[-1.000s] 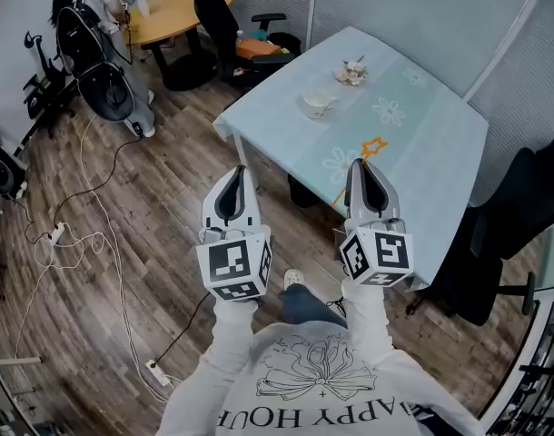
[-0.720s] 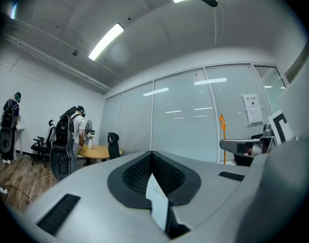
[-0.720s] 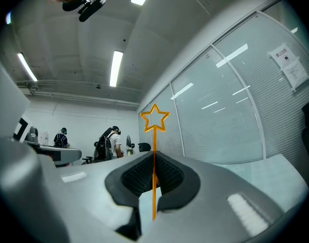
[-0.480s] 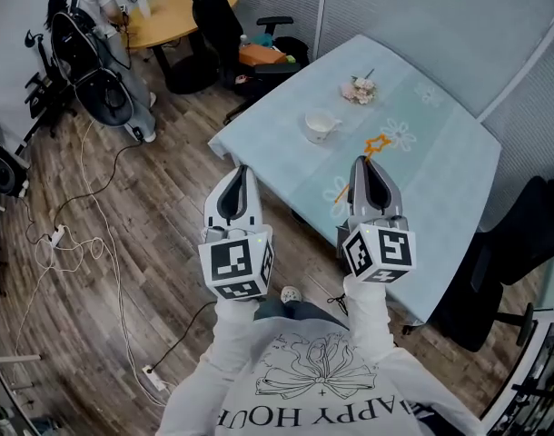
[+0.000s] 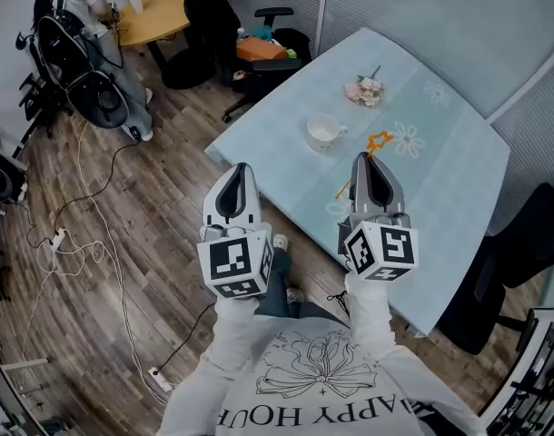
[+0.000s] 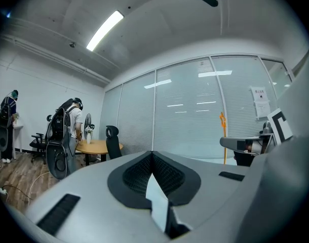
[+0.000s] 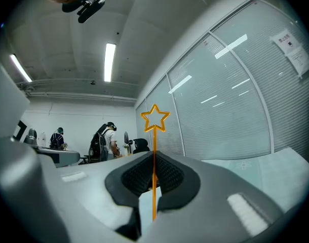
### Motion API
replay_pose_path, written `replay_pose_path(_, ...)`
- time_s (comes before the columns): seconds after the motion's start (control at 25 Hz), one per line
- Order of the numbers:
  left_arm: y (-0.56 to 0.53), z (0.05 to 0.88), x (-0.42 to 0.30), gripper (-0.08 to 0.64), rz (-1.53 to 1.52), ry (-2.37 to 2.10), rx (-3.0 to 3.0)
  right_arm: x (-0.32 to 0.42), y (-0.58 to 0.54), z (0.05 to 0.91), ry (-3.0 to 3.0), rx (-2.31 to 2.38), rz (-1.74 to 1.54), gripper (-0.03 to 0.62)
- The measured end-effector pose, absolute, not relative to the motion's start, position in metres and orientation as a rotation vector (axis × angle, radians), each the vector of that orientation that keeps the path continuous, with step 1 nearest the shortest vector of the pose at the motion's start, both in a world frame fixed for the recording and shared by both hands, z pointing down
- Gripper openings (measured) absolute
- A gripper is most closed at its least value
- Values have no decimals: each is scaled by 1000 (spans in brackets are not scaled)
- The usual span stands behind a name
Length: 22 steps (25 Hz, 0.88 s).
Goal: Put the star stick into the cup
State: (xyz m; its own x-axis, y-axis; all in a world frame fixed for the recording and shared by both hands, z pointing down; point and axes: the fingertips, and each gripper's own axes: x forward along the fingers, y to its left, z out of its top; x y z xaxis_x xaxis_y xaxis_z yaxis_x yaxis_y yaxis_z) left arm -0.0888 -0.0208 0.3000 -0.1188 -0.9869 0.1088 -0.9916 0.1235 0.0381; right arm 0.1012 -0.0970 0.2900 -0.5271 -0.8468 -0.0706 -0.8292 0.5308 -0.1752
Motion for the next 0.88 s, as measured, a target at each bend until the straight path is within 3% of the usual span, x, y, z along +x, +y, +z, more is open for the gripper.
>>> replay_pose_path(0.88, -232, 317, -155, 6, 103, -2057, 2178, 29, -278, 309, 2554, -1631, -183, 17)
